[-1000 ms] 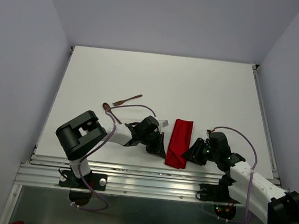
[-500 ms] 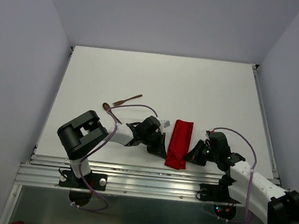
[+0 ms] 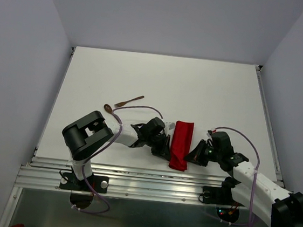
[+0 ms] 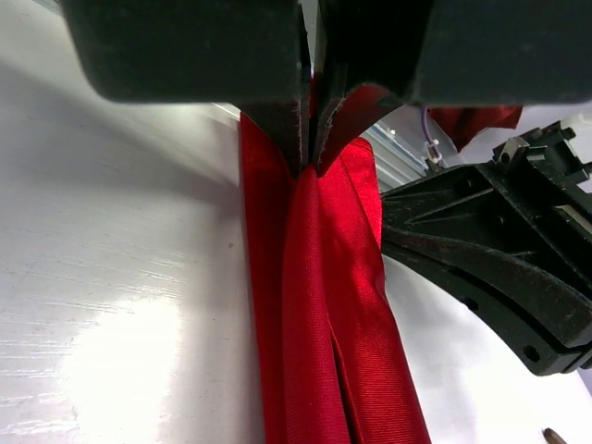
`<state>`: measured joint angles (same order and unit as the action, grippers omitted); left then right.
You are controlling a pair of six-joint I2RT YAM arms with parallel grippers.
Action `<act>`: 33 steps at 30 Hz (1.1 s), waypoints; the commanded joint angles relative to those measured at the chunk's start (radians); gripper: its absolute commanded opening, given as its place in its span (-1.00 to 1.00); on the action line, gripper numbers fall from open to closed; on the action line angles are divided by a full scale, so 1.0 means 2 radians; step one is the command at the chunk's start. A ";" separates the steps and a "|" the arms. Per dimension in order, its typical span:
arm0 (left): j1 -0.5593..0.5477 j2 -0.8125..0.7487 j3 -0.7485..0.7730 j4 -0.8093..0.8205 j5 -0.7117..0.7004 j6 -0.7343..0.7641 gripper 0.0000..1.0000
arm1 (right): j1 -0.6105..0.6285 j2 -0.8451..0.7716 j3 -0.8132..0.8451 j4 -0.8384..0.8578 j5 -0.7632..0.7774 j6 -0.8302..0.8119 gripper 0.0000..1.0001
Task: Fold the napkin into a case and place the utensils inside
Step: Smooth out the smaller rectangle-folded napkin at the center of the board.
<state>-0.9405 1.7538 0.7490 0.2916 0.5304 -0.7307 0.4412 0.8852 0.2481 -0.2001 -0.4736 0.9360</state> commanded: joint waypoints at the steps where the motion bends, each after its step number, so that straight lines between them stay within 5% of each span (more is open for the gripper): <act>1: -0.001 0.009 0.000 -0.017 -0.020 0.016 -1.00 | 0.009 0.005 0.018 0.012 -0.003 0.001 -0.99; 22: 0.048 -0.113 0.000 -0.111 -0.067 0.056 -1.00 | 0.009 0.055 -0.027 0.070 0.022 0.017 -0.99; 28: 0.074 -0.043 0.060 -0.114 -0.093 0.078 -1.00 | 0.013 0.040 -0.023 0.070 0.030 0.031 -0.98; 30: 0.084 -0.014 0.088 -0.115 -0.103 0.084 -1.00 | 0.013 0.038 -0.023 0.070 0.033 0.032 -0.89; 33: 0.093 0.030 0.120 -0.121 -0.103 0.092 -1.00 | 0.013 0.033 -0.005 0.033 0.063 0.012 -0.28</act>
<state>-0.7757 1.7443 0.9268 0.0818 0.3538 -0.5926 0.4599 0.9714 0.2119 -0.0998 -0.4267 0.9852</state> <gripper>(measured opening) 0.025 0.250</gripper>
